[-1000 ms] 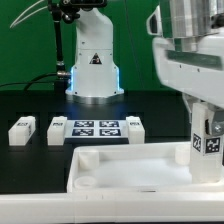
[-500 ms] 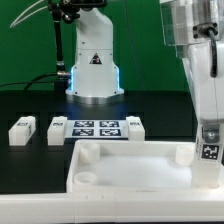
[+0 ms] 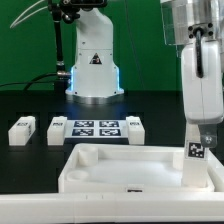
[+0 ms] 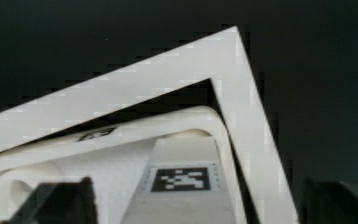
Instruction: Assemble desk
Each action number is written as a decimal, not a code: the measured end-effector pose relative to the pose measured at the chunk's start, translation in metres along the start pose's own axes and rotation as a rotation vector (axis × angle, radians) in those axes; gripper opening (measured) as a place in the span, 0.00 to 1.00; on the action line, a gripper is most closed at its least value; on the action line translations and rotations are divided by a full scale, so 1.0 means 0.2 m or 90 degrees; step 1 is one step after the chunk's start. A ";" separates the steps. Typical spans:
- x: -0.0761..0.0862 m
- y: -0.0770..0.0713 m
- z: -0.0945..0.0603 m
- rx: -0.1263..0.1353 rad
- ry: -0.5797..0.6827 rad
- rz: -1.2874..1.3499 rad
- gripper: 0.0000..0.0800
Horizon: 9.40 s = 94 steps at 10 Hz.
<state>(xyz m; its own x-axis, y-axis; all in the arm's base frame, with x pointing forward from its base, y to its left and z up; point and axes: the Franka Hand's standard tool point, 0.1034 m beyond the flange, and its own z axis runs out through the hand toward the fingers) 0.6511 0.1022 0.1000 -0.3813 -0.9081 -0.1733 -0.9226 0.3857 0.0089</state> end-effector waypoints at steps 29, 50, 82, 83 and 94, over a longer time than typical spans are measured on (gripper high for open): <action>0.14 0.58 -0.04 -0.048 -0.003 -0.849 0.81; 0.71 0.96 0.24 -0.597 -0.289 -1.041 0.81; 0.83 0.37 -0.23 -0.310 -0.155 -1.031 0.36; 0.81 0.22 -0.34 -0.239 -0.116 -1.038 0.36; 0.72 -0.04 -0.47 0.238 0.340 -1.093 0.36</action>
Offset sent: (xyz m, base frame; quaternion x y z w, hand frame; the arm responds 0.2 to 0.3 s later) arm -0.0205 -0.0016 0.0481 -0.0307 0.0029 -0.1134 0.9931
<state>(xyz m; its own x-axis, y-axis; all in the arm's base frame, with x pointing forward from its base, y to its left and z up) 0.5970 -0.0473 0.1681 0.8129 -0.2136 0.5417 -0.2380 -0.9709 -0.0257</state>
